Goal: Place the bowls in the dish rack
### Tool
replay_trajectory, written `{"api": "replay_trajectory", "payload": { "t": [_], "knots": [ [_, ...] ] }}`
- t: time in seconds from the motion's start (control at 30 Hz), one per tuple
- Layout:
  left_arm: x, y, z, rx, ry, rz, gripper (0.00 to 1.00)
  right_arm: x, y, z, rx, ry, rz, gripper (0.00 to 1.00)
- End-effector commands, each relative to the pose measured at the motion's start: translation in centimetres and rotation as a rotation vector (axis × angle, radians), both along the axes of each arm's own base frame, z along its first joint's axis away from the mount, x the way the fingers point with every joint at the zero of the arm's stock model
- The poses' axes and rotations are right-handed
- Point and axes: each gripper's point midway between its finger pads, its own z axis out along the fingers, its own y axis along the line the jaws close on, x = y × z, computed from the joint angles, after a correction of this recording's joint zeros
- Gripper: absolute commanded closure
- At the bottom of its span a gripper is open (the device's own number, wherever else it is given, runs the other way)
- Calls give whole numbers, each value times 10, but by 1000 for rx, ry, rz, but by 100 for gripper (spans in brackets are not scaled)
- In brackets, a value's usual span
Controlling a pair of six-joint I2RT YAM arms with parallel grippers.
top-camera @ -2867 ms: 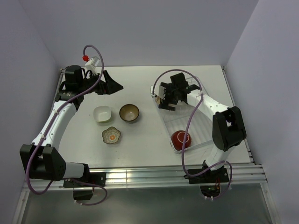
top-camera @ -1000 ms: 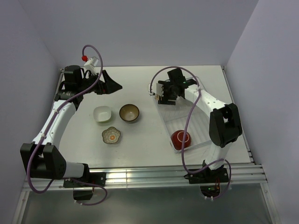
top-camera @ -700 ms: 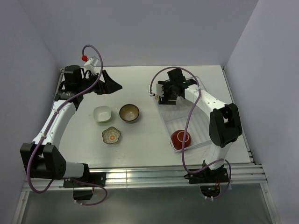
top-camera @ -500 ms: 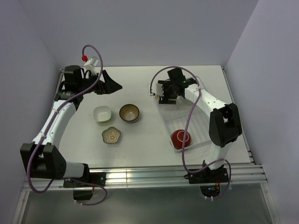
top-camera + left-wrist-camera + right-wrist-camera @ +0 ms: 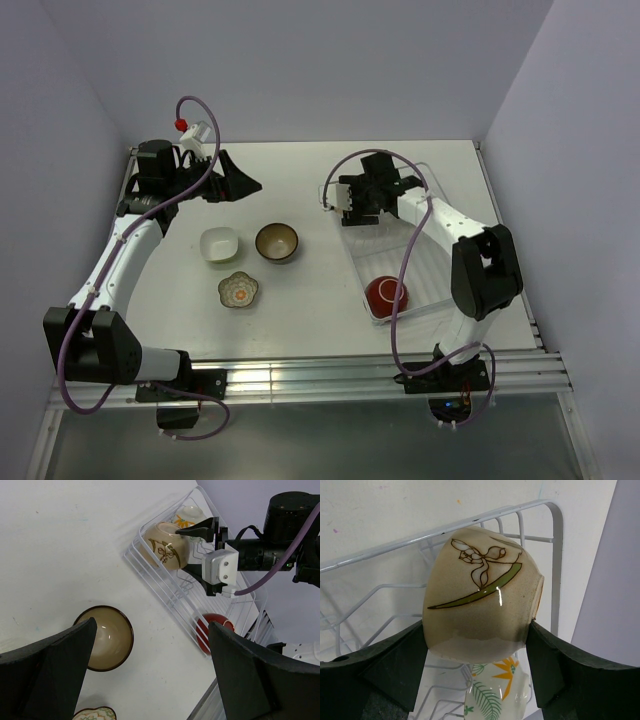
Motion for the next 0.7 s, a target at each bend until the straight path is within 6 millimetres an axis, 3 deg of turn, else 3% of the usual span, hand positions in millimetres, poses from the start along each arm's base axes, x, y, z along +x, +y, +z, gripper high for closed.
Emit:
{"api": "replay_trajectory", "payload": {
  "t": [0.0, 0.33, 0.67],
  "knots": [
    [-1, -2, 16, -21, -61, -21, 0, 27, -3, 66, 35, -233, -7, 100],
    [0, -2, 15, -23, -58, -19, 0, 30, -7, 79, 22, -275, -10, 100],
    [0, -2, 15, -27, -60, -20, 1, 29, -19, 72, -37, -286, -9, 100]
  ]
}}
